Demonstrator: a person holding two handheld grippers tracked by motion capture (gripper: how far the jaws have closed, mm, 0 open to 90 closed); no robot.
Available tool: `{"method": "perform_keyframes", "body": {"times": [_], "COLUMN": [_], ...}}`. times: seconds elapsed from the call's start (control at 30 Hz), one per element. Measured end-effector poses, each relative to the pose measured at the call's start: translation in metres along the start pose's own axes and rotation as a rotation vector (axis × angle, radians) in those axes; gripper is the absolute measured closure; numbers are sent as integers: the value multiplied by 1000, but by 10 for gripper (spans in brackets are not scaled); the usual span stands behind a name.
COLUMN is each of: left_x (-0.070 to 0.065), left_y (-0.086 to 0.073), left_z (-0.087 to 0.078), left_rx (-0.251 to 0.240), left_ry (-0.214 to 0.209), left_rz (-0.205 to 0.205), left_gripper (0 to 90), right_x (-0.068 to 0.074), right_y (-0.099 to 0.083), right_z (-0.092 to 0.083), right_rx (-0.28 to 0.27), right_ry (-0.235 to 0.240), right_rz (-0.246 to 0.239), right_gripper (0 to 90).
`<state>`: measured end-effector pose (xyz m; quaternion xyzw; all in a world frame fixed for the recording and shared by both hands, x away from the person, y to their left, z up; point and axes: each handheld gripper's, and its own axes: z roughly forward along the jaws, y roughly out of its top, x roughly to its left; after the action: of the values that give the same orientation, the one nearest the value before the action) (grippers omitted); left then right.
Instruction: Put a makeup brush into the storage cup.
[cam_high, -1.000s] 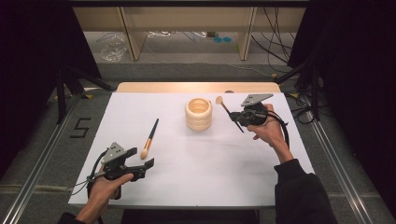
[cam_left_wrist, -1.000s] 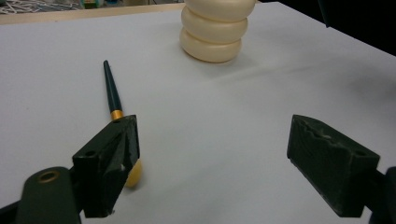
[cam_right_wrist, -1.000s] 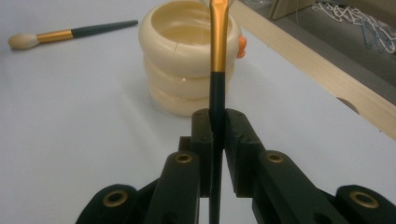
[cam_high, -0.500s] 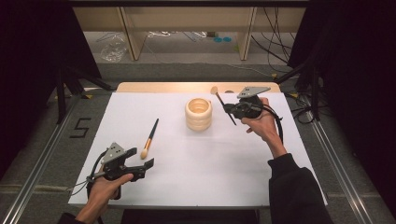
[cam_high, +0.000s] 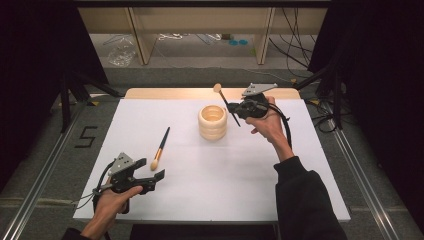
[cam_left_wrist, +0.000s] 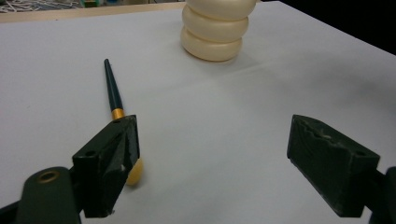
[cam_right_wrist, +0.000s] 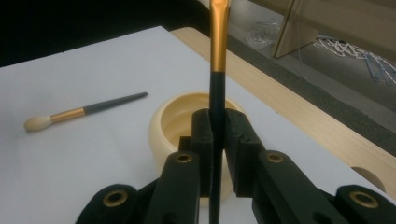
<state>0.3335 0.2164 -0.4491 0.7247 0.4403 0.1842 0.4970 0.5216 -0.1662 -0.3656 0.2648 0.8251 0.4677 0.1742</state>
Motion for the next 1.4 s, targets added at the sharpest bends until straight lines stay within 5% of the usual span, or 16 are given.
{"method": "perform_keyframes", "body": {"times": [0.17, 0.23, 0.33, 0.4, 0.73, 1.4], "left_x": [1, -1, 3, 1, 0, 1], "left_y": [0, 0, 1, 0, 0, 0], "left_z": [1, 0, 0, 0, 0, 1], "left_rx": [3, -5, -4, -9, -5, -2], "left_ry": [-4, -7, 11, 5, 4, 0], "left_rz": [9, -20, 31, -1, -14, -19], "left_gripper": [167, 167, 168, 167, 167, 167], "right_x": [1, 1, 1, 2, 1, 3], "right_y": [12, 15, 22, 29, 42, 30], "right_z": [9, 11, 14, 22, 42, 75], "right_rx": [-23, -32, -38, -37, -87, -89], "right_ry": [8, 3, 21, 19, 12, 5], "right_rz": [7, 3, 18, 11, 33, 70], "right_gripper": [832, 832, 832, 832, 832, 832]}}
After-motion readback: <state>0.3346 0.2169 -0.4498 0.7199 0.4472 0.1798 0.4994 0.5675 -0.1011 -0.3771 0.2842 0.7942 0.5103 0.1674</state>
